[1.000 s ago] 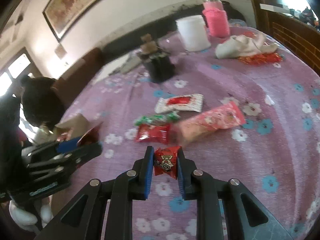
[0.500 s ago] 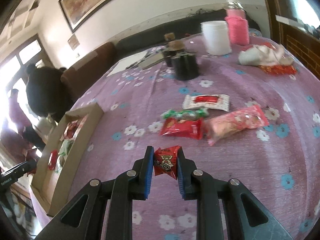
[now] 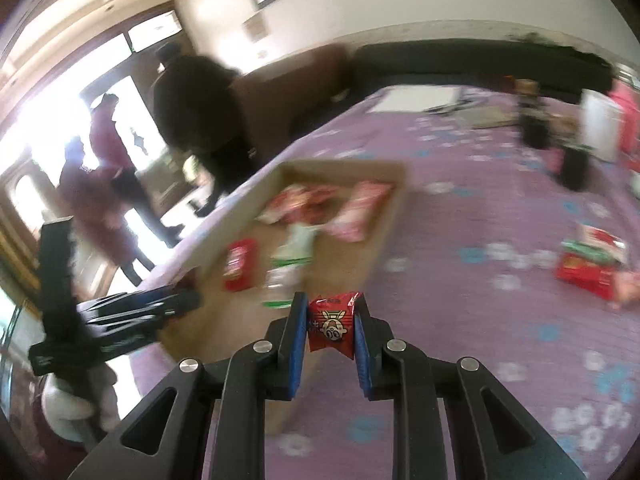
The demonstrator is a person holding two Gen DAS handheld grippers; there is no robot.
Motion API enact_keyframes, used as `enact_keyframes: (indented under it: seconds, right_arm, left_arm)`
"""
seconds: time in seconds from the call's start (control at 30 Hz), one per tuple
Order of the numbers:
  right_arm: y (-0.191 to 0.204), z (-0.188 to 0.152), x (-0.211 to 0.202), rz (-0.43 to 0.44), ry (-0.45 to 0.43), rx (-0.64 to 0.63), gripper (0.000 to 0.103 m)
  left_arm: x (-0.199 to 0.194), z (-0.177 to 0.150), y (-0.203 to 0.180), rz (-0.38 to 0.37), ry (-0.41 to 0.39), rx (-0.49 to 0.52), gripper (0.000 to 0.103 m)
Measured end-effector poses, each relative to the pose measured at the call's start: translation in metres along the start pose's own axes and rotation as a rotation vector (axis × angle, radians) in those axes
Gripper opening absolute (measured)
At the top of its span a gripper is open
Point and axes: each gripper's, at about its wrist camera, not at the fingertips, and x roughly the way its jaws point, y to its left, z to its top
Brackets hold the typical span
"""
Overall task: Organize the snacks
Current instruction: 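Carry the dark red bag into the tray and release it while the right tool drops the red candy there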
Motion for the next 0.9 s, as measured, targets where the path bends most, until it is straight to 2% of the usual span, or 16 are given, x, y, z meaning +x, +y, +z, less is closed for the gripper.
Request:
enact_keyframes:
  seconds: [0.2,0.5,0.6,0.73,0.77,0.83,0.9]
  right_arm:
    - [0.040,-0.006,0.042,0.030,0.088,-0.068,0.021]
    - [0.058,-0.013,0.075,0.026,0.156,-0.097,0.022]
    - [0.062,-0.014,0.077,0.030,0.153,-0.100,0.025]
    - [0.062,-0.013,0.078,0.044,0.149,-0.094,0.026]
    - [0.062,-0.012,0.078,0.043,0.146,-0.094,0.026]
    - [0.063,-0.012,0.074,0.044,0.138,-0.096,0.027]
    - [0.063,-0.012,0.067,0.047,0.121,-0.095,0.030]
  left_arm:
    - [0.008,0.000,0.002,0.033,0.012,0.006,0.037]
    - [0.011,0.002,0.008,0.064,-0.001,-0.010,0.038]
    - [0.006,0.001,0.007,0.080,-0.017,-0.003,0.046]
    - [-0.003,0.003,0.005,0.118,-0.046,0.003,0.050]
    - [-0.005,0.003,0.004,0.132,-0.053,0.002,0.052]
    - [-0.012,0.004,0.003,0.181,-0.080,0.002,0.064]
    - [-0.020,0.004,0.001,0.220,-0.113,0.005,0.066]
